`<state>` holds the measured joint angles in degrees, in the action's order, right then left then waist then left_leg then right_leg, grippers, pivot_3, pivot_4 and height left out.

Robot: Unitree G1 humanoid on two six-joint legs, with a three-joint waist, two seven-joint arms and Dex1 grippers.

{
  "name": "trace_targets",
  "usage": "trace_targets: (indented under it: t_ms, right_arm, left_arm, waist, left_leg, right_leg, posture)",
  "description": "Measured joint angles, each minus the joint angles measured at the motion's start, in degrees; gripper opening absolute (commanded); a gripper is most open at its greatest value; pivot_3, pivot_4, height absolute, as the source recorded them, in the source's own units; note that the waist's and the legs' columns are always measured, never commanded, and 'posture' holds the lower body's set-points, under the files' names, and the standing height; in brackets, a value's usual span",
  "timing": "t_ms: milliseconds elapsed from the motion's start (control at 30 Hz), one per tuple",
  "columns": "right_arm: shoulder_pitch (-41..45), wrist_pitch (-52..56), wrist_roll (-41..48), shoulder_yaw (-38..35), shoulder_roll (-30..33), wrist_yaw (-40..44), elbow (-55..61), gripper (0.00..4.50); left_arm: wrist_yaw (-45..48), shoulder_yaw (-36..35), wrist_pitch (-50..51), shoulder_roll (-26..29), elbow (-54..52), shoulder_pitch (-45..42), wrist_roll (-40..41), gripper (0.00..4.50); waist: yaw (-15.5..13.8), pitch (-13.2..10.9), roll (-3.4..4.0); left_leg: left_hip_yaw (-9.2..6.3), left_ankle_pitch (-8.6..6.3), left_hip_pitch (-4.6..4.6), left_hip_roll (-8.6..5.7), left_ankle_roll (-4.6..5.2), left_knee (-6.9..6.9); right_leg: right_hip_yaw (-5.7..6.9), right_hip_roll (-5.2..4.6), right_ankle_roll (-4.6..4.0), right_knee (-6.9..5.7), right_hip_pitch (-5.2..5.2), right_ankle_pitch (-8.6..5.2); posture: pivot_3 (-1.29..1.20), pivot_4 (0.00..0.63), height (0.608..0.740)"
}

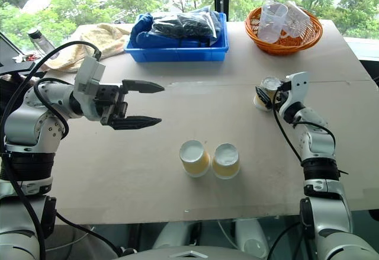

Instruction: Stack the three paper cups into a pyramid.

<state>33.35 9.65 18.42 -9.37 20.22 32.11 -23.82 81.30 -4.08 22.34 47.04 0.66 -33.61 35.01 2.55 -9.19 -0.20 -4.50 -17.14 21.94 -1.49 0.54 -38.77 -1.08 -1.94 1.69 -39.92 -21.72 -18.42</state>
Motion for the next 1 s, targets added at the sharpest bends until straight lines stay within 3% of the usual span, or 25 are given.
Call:
trace_targets:
  t_ms: [267, 367, 467, 500, 733, 1000]
  right_arm:
    - [0.2, 0.0, 0.0, 0.0, 0.0, 0.5, 0.0, 4.38]
    - [0.2, -0.1, -0.1, 0.0, -0.1, 0.5, 0.0, 3.49]
    - [0.2, -0.5, -0.1, 0.0, -0.4, 0.7, 0.1, 2.12]
    - [0.2, -0.6, -0.2, 0.0, -0.5, 0.8, 0.1, 1.99]
    - [-3.2, 0.7, 0.7, 0.8, 0.1, 2.7, 9.0, 1.99]
    - [-8.2, 22.9, 23.2, 7.2, 6.5, 12.4, 47.6, 1.99]
  left_arm:
    - [-4.4, 0.0, -0.9, -0.1, 1.5, -0.3, -3.5, 4.50]
    - [-4.5, 0.1, -0.9, -0.1, 1.9, -0.3, -3.8, 4.50]
    - [-4.5, 0.1, -1.2, -0.1, 2.2, -0.3, -4.4, 4.50]
    - [-4.4, 0.1, -1.4, -0.1, 2.3, -0.3, -4.5, 4.50]
    - [-3.5, 0.3, -1.6, -0.1, 2.5, -0.9, -4.6, 4.50]
    - [4.7, -0.1, -2.3, 0.3, 2.2, 0.4, -1.5, 4.50]
  waist:
    - [0.0, 0.0, 0.00]
    - [0.0, 0.0, 0.00]
    - [0.0, 0.0, 0.00]
    - [0.0, 0.0, 0.00]
    - [0.0, 0.0, 0.01]
    - [-0.1, 0.0, 0.04]
  left_leg:
    - [0.00, 0.00, 0.01, 0.00, 0.00, -0.01]
    - [-0.01, 0.00, 0.01, 0.00, 0.00, -0.01]
    - [-0.01, 0.00, 0.01, 0.00, 0.00, -0.01]
    - [0.00, 0.00, 0.01, 0.00, 0.00, -0.01]
    - [-0.02, 0.00, 0.05, 0.00, 0.00, 0.00]
    - [-0.19, 0.00, 0.09, 0.03, 0.00, 0.00]
  right_leg:
    - [0.00, 0.00, 0.00, 0.00, -0.02, 0.00]
    - [0.00, 0.00, 0.00, 0.00, -0.02, 0.00]
    - [0.00, 0.00, 0.00, 0.00, -0.02, 0.00]
    - [0.00, 0.00, 0.00, 0.00, -0.02, 0.00]
    - [0.00, -0.01, 0.00, -0.01, -0.06, 0.00]
    - [0.08, -0.01, 0.00, 0.04, -0.07, 0.00]
  posture:
    - [0.00, 0.150, 0.740]
    - [0.00, 0.150, 0.740]
    - [0.00, 0.150, 0.740]
    - [0.00, 0.150, 0.740]
    - [0.00, 0.150, 0.740]
    - [0.00, 0.150, 0.740]
